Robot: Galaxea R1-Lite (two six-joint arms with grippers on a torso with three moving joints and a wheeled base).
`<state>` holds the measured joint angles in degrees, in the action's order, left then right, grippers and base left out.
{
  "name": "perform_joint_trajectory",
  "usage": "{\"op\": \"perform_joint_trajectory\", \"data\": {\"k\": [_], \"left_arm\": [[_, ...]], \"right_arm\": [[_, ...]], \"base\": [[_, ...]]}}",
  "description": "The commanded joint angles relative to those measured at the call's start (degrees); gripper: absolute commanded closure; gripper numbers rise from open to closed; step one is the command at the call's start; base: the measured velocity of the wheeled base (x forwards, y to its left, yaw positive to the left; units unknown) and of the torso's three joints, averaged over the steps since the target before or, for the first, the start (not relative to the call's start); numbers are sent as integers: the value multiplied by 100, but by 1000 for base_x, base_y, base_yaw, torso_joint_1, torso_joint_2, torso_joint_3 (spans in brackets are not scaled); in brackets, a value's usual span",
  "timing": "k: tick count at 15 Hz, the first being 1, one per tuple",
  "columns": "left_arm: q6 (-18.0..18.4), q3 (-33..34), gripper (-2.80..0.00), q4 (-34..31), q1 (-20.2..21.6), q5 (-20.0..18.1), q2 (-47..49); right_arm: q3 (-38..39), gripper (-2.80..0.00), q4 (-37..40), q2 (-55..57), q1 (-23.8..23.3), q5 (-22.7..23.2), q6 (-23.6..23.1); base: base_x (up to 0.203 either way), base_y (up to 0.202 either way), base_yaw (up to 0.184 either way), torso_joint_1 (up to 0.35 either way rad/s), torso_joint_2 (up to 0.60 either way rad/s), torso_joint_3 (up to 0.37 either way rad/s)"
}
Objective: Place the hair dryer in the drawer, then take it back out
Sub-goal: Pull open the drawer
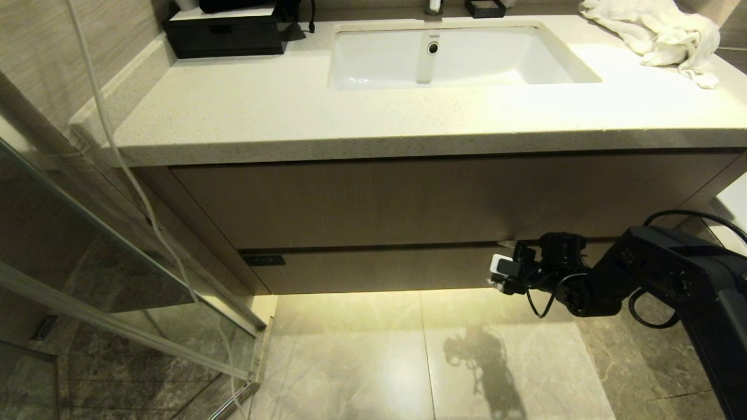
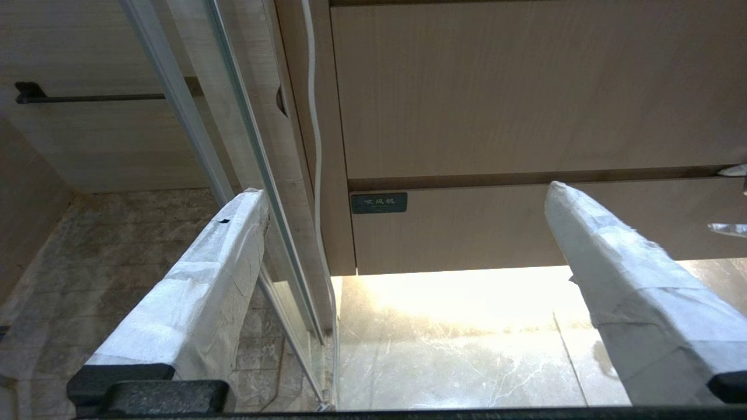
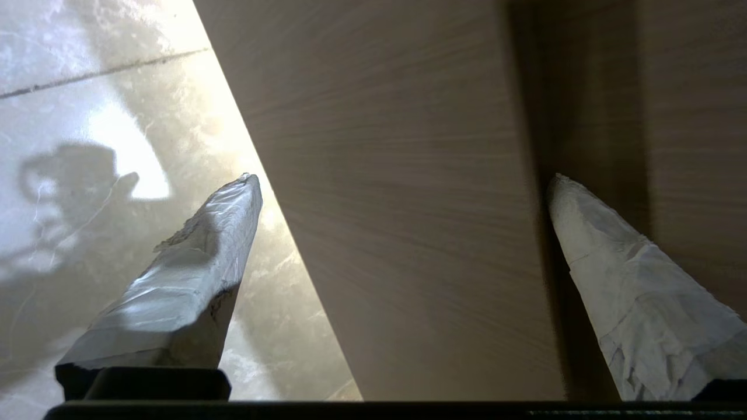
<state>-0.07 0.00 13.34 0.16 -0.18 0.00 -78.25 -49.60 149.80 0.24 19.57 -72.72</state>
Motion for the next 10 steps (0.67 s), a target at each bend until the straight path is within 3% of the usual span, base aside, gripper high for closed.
{"op": "perform_joint_trajectory", "data": {"k": [1,7,10], "left_arm": [[-2,229,-280,11,2,1,0],[-2,229,-280,11,2,1,0],[-2,229,-280,11,2,1,0]], "right_arm": [[-15,-280,3,128,2,-23,-43],[19,-280,43,312,-24,-28,-72],[150,-280,421,200,-42,-58,-50]], "base": [[0,0,0,0,0,0],[0,0,0,0,0,0],[0,0,0,0,0,0]]}}
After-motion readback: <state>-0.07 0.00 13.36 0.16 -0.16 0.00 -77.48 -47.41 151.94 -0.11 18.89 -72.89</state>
